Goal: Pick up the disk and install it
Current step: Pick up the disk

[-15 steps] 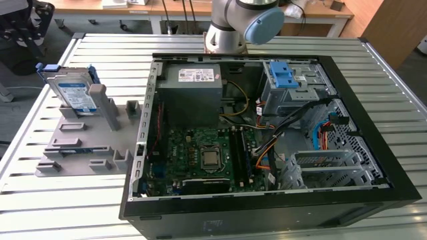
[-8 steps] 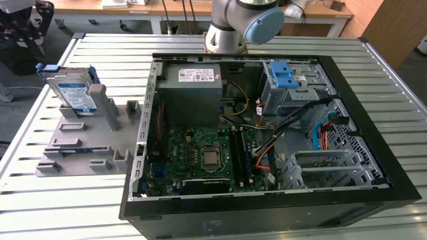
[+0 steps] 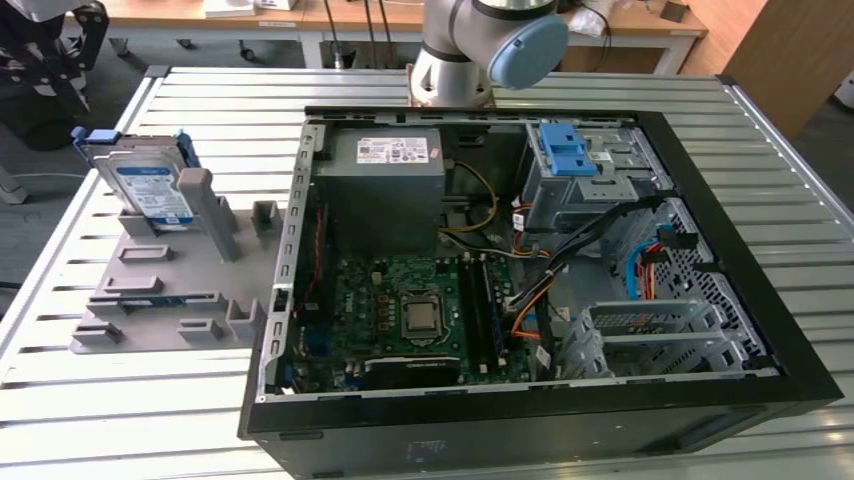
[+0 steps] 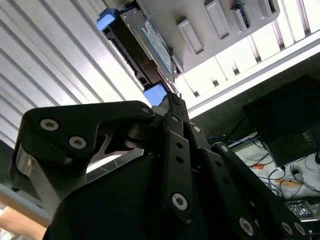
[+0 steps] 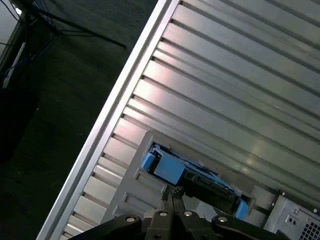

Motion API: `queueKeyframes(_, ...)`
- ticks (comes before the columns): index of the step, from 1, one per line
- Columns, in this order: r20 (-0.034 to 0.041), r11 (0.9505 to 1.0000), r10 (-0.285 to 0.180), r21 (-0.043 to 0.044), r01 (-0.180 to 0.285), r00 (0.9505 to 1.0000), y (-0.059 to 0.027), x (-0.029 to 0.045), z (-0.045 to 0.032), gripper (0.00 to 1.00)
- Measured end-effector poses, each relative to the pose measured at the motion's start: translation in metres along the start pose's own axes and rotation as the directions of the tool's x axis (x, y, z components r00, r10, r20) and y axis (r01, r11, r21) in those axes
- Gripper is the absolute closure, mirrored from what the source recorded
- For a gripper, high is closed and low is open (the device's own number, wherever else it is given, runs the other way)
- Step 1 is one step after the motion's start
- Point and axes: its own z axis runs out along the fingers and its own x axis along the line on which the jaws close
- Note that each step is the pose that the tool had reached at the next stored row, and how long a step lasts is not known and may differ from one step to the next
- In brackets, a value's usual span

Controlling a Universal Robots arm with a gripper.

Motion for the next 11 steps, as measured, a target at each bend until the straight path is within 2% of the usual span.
queueKeyframes(3,-0.0023,0.9985,-0.055,-0.0004,0.055,0.9985,0.0,0.0,0.0004,0.89)
queueKeyframes(6,-0.0046,0.994,-0.109,-0.0009,0.109,0.994,0.0,0.0,0.0008,0.89)
queueKeyframes(8,-0.0061,0.9894,-0.145,-0.0013,0.145,0.9894,0.0,0.0,0.0011,0.89)
queueKeyframes(11,-0.0083,0.98,-0.199,-0.002,0.199,0.9799,-0.0001,0.0,0.0015,0.89)
